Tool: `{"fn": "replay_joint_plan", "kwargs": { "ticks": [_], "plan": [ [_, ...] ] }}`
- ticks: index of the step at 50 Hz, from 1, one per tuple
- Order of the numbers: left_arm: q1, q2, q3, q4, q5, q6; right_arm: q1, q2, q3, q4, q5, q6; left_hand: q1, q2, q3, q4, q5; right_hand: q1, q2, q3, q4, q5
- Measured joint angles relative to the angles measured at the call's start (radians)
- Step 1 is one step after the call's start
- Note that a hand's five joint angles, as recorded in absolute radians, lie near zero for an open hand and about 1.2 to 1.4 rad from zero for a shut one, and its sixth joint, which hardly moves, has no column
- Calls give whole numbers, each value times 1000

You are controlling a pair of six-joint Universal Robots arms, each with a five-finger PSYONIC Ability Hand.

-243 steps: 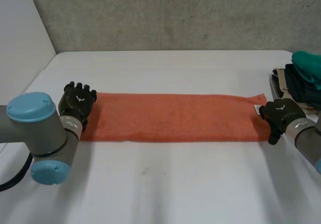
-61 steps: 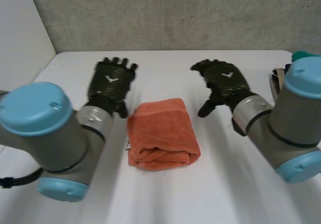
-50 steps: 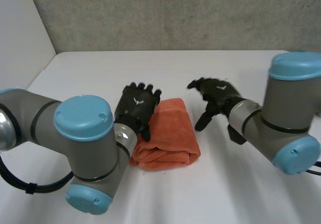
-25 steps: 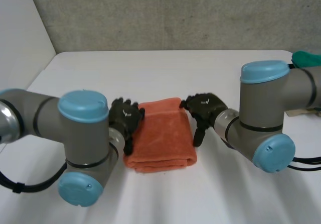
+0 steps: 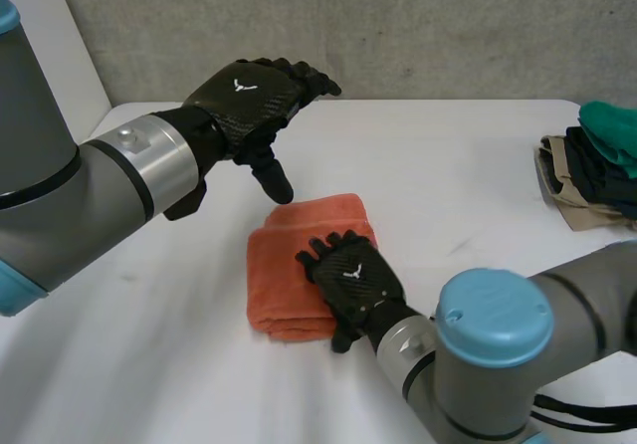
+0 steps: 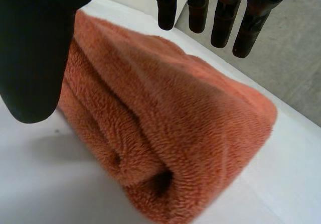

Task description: Fold the laundry.

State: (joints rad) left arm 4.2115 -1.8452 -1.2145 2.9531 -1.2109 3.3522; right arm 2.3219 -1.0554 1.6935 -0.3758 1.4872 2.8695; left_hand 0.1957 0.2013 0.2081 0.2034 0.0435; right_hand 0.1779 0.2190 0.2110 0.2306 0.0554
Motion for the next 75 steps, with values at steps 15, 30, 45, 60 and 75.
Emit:
{"fn": "replay_joint_plan", "kwargs": {
  "ticks": [15, 30, 45, 60, 75],
  "plan": [
    [-13, -5, -12, 1, 41, 1, 3, 182, -119, -152, 48, -124, 0, 0, 0, 0, 0, 0, 0, 0, 0, -2],
    [-14, -9, -13, 3, 42, 2, 2, 221, -205, -147, 42, -145, 0, 0, 0, 0, 0, 0, 0, 0, 0, -2],
    [-13, -8, -14, 4, 42, 1, -12, 277, -330, -110, 23, -161, 0, 0, 0, 0, 0, 734, 945, 942, 941, 857],
    [-8, 1, -20, 6, 41, -2, -325, 162, -278, 63, -114, -247, 0, 0, 0, 0, 0, 734, 945, 951, 952, 857],
    [-7, -2, -27, 6, 41, -1, -440, 77, -139, 117, -218, -289, 0, 0, 0, 0, 0, 102, 152, 181, 167, 159]
  ]
}}
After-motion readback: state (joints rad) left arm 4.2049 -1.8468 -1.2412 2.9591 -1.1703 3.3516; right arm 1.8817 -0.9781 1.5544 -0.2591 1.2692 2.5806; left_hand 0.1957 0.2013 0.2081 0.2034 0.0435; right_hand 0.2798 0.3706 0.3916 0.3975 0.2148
